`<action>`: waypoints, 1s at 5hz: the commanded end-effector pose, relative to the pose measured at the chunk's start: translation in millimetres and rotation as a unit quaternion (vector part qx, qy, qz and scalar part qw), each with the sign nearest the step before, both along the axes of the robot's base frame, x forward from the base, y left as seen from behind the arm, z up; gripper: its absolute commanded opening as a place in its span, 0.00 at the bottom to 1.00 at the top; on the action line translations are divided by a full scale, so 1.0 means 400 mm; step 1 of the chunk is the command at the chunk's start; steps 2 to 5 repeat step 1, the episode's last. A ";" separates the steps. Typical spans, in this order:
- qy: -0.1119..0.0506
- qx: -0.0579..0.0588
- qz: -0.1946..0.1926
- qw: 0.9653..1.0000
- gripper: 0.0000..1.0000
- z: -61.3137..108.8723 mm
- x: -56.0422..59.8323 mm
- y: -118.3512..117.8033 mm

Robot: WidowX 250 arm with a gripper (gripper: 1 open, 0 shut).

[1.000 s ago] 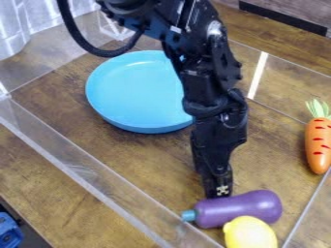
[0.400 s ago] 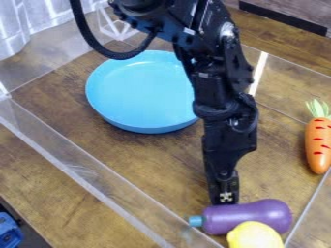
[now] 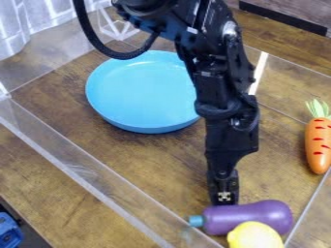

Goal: Remove the purple eggplant from the blue tray and put it on the table

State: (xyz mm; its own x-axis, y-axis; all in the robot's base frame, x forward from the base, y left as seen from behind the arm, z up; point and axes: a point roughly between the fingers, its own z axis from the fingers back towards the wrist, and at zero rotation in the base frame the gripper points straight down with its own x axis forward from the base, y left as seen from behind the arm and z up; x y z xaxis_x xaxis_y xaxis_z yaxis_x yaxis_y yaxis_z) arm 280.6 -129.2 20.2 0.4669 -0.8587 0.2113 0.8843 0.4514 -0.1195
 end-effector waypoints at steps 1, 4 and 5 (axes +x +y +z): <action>0.000 -0.004 -0.018 1.000 0.00 0.004 -0.034 -0.031; 0.000 -0.004 -0.018 1.000 0.00 0.004 -0.034 -0.031; 0.000 -0.004 -0.018 1.000 0.00 0.004 -0.034 -0.031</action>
